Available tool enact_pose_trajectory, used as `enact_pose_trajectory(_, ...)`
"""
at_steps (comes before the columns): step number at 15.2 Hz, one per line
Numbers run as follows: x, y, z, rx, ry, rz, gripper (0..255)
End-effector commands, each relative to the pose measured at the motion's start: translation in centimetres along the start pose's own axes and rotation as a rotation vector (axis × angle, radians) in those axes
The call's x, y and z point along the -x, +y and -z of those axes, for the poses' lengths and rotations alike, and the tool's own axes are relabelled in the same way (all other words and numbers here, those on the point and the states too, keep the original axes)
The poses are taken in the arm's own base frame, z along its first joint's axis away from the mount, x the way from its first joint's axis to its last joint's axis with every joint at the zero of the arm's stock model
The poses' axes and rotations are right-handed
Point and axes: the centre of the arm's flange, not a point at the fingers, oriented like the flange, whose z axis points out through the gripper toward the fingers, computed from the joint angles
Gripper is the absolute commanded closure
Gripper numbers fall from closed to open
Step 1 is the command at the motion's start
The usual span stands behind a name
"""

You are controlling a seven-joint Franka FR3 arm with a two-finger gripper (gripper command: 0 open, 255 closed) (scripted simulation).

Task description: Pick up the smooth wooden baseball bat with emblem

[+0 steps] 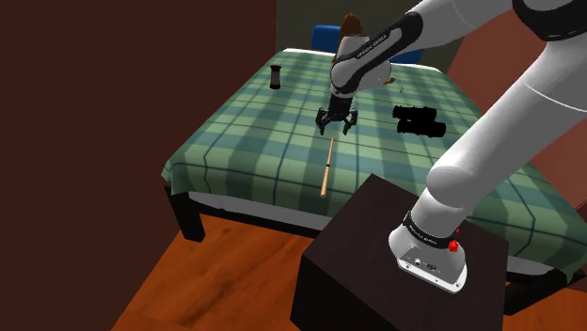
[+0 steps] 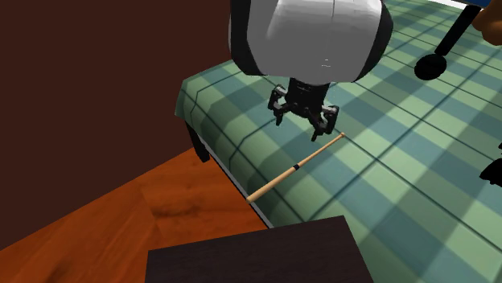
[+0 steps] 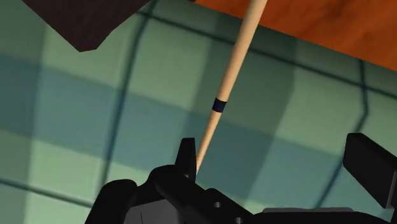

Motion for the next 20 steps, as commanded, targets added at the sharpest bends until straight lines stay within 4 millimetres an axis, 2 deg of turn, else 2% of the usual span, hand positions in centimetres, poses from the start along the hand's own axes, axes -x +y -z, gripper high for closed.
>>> enact_pose_trajectory(1, -1.6, 0.6, -2.4, -0.005, -0.002, -0.058, 0)
enact_pose_trajectory(12, -8.0, 4.8, -15.0, -0.035, -0.021, -0.364, 0)
enact_pose_trajectory(20, -8.3, 5.1, -19.5, -0.036, -0.022, -0.375, 0)
